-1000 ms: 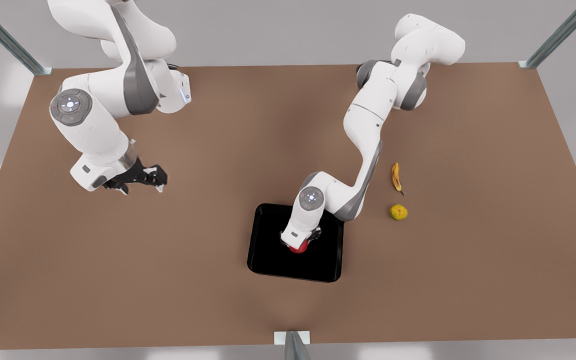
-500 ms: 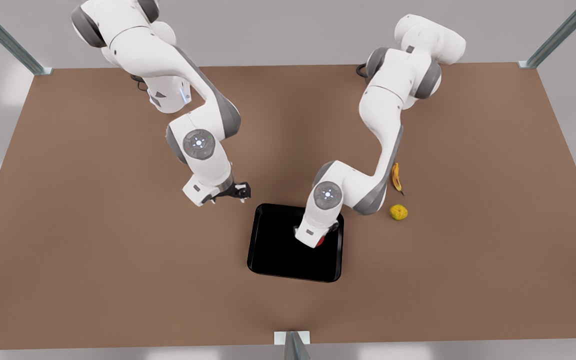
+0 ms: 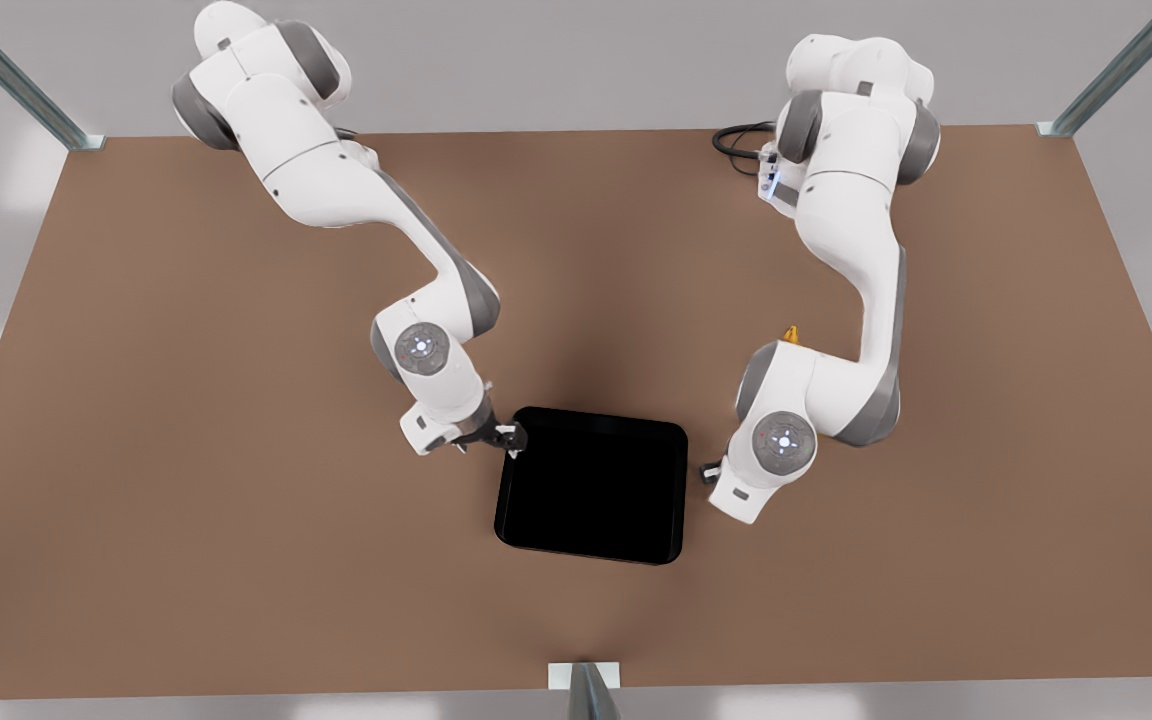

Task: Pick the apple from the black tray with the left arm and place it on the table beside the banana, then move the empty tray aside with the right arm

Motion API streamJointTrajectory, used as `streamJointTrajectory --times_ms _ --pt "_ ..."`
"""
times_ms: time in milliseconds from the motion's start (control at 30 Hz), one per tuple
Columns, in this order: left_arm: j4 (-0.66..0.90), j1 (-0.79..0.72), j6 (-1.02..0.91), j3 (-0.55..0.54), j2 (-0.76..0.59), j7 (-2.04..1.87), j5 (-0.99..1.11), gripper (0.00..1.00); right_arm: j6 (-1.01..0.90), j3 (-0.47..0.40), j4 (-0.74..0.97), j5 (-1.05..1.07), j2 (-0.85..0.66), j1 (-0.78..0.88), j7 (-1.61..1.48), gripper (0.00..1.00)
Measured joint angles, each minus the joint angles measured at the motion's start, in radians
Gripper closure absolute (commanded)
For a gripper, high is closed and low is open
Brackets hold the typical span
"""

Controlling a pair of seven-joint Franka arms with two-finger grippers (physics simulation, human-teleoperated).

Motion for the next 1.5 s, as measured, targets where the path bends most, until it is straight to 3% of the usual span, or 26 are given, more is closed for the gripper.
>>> streamJointTrajectory --times_ms 800,833,900,967,1000,1100,1200,1333,1400,1500 --pt "-0.510 0.017 -0.045 -0.029 -0.133 0.229 0.070 0.20 0.116 0.003 0.054 -0.022 0.175 0.008 0.022 0.00" --pt "-0.527 0.018 -0.037 -0.029 -0.134 0.234 0.076 0.20 0.117 0.003 0.058 -0.023 0.179 0.008 0.021 0.11" --pt "-0.555 0.019 -0.019 -0.028 -0.134 0.246 0.086 0.20 0.118 0.003 0.068 -0.020 0.181 0.007 0.017 0.54" --pt "-0.571 0.023 -0.003 -0.028 -0.133 0.256 0.095 0.19 0.121 0.002 0.074 -0.011 0.183 0.006 0.007 0.57" --pt "-0.574 0.025 0.004 -0.028 -0.133 0.261 0.099 0.00 0.122 0.002 0.075 -0.008 0.183 0.006 0.003 0.63" --pt "-0.572 0.026 0.017 -0.028 -0.134 0.274 0.106 0.00 0.122 0.002 0.079 -0.007 0.183 0.005 -0.005 0.81" --pt "-0.567 0.027 0.022 -0.027 -0.144 0.286 0.109 0.00 0.124 0.002 0.085 -0.004 0.183 0.004 -0.013 0.91" --pt "-0.300 0.050 -0.046 -0.016 -0.228 0.303 0.089 0.00 0.126 0.026 0.100 0.002 0.170 -0.022 -0.030 0.98" --pt "-0.231 0.087 -0.080 -0.013 -0.299 0.310 0.057 0.00 0.114 0.108 0.102 0.004 0.137 -0.107 -0.044 1.00" --pt "-0.198 0.107 -0.109 -0.011 -0.323 0.318 0.032 0.00 0.044 0.143 0.101 0.006 0.046 -0.168 -0.079 1.00"
